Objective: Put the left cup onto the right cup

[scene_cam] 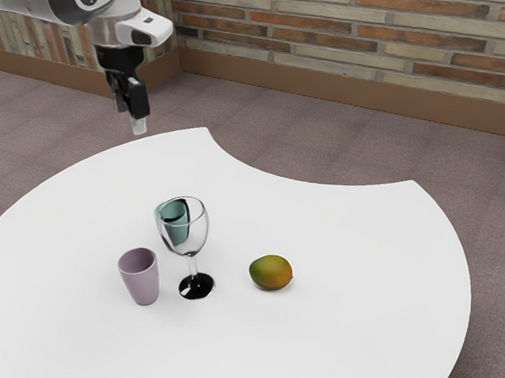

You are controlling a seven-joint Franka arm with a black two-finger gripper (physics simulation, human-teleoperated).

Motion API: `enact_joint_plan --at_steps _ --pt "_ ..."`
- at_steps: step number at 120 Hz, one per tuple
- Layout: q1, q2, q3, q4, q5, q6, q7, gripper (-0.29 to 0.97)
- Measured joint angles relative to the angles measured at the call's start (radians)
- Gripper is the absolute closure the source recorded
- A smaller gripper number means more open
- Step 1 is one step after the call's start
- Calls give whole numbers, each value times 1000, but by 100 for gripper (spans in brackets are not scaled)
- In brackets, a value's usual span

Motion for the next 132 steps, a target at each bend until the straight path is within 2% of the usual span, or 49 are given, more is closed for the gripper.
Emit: enact_joint_plan --at_steps 33,63,97,132 --pt "-19 0 -10 0 43 -29 -189 0" --pt "-22 8 -14 -44 61 -21 -269 0" --pt "-14 21 18 -164 81 112 -210 0" --pt "55 55 34 -216 85 263 -44 0"
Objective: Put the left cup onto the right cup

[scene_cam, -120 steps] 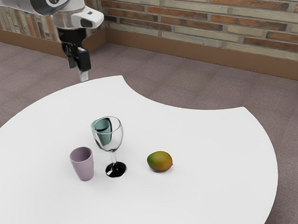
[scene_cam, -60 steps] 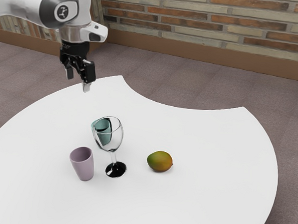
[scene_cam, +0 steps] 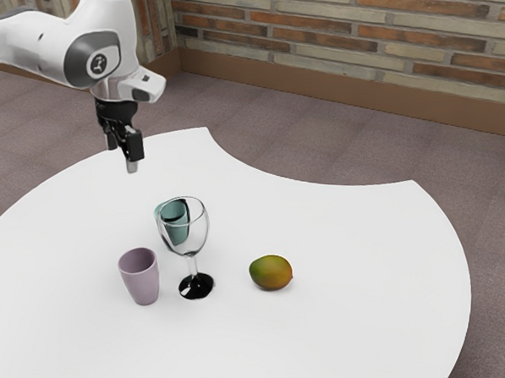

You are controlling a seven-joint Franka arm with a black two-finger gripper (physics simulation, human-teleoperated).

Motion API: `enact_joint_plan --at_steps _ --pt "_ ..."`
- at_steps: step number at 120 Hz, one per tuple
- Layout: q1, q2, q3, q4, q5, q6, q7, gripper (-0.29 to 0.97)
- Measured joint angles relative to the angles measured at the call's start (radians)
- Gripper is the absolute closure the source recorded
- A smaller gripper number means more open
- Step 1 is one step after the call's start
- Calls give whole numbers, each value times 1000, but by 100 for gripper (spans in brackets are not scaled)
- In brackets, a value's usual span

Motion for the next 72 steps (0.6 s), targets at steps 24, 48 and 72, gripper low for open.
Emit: enact_joint_plan --at_steps 24,48,72 --pt "-20 46 4 -10 -1 78 136 0" --pt "-19 70 21 -10 -8 116 261 0" --pt "-18 102 26 -13 -13 152 382 0"
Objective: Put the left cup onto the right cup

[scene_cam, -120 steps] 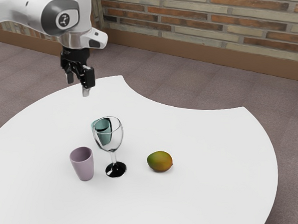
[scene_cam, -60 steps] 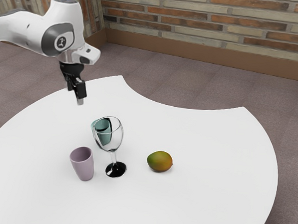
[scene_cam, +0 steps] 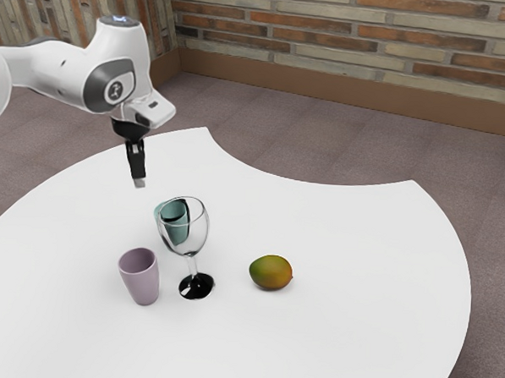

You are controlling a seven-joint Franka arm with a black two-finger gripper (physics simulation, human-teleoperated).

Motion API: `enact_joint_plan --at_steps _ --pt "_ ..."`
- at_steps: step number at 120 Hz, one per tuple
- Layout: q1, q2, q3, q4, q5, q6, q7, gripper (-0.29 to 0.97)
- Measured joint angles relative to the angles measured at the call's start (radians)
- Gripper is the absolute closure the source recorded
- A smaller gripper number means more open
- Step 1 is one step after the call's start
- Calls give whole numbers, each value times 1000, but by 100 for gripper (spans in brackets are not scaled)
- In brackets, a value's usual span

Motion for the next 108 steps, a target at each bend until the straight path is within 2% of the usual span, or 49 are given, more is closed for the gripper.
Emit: enact_joint_plan --at_steps 64,108 --pt "-3 57 -14 -56 -17 101 313 0" --pt "-2 100 -16 -98 -88 188 504 0"
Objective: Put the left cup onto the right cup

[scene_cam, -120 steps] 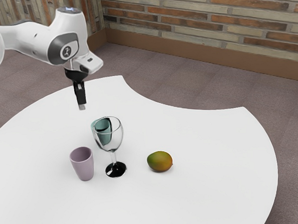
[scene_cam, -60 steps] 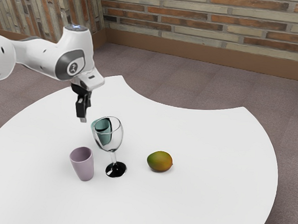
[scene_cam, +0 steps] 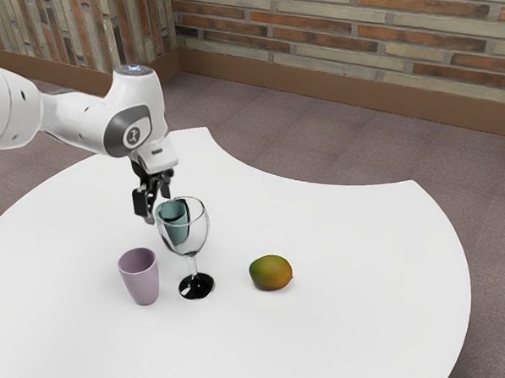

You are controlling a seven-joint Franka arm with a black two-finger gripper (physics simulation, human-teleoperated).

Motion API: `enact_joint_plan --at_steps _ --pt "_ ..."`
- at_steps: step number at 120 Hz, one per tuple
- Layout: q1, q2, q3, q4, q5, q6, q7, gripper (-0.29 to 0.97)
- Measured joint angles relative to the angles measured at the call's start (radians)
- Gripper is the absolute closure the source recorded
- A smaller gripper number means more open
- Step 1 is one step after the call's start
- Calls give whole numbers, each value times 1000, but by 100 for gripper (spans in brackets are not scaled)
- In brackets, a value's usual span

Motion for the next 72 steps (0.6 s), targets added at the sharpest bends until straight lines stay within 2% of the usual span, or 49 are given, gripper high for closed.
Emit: enact_joint_plan --at_steps 72 --pt "0 60 1 -16 -25 65 147 4"
